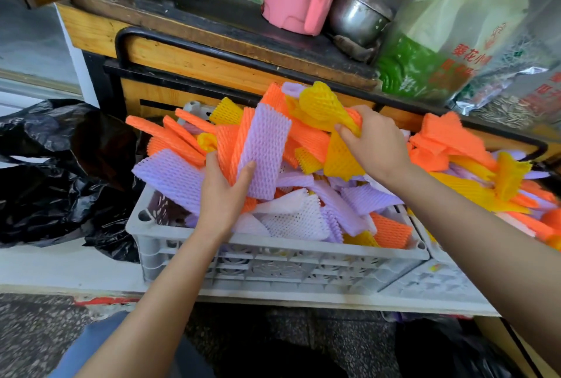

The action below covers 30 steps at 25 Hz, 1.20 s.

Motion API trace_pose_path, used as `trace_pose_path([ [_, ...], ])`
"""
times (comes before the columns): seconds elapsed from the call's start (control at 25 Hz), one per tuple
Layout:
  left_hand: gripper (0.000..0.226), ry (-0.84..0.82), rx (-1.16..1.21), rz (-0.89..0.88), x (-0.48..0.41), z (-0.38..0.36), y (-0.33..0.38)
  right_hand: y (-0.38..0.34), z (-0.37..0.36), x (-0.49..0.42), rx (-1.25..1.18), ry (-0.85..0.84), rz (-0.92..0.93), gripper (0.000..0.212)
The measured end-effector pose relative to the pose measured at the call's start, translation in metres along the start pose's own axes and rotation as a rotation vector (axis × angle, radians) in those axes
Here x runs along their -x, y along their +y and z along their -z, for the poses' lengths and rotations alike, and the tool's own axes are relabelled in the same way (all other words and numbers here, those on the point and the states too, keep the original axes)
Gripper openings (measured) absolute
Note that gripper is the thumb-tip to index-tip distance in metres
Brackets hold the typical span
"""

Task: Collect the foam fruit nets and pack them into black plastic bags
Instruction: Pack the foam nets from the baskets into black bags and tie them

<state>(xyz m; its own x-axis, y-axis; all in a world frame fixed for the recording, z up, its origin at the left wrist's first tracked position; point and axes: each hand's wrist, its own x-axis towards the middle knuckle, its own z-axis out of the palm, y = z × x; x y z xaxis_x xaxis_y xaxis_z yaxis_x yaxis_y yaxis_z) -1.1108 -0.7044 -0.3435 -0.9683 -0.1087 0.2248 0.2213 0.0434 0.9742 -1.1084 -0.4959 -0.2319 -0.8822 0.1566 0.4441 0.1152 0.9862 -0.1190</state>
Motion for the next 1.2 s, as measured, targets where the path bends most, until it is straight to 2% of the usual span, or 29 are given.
trace_pose_path([
  [0.2,0.036,0.032,-0.086,-0.042,0.019,-0.011,0.007,0.003,0.023,0.043,0.053,-0.01,0.137,0.037],
  [0.32,0.037,0.05,-0.06,-0.072,0.037,-0.026,0.022,0.006,0.028,0.073,0.014,0.007,0.124,0.037],
  [0.44,0.032,0.031,0.004,-0.166,0.063,-0.049,0.049,0.016,0.035,0.097,-0.173,0.056,0.053,0.038],
  [0.56,0.038,-0.023,0.074,-0.253,0.094,-0.078,0.074,0.029,0.044,0.12,-0.4,0.074,-0.017,0.039],
  [0.64,0.041,-0.068,0.072,-0.307,0.114,-0.096,0.083,0.038,0.052,0.14,-0.528,0.037,-0.025,0.031],
  [0.84,0.047,-0.364,-0.018,-0.526,0.172,-0.118,0.078,0.073,0.081,0.199,-0.891,-0.166,-0.155,0.017],
  [0.92,0.047,-0.469,-0.024,-0.551,0.194,-0.118,0.069,0.086,0.082,0.224,-1.013,-0.155,-0.255,0.022],
  [1.08,0.041,-0.692,-0.068,-0.515,0.23,-0.113,0.041,0.104,0.058,0.269,-1.083,-0.055,-0.449,0.041],
  [1.2,0.036,-0.831,-0.152,-0.409,0.242,-0.098,0.013,0.116,0.022,0.301,-1.012,-0.089,-0.595,0.05],
])
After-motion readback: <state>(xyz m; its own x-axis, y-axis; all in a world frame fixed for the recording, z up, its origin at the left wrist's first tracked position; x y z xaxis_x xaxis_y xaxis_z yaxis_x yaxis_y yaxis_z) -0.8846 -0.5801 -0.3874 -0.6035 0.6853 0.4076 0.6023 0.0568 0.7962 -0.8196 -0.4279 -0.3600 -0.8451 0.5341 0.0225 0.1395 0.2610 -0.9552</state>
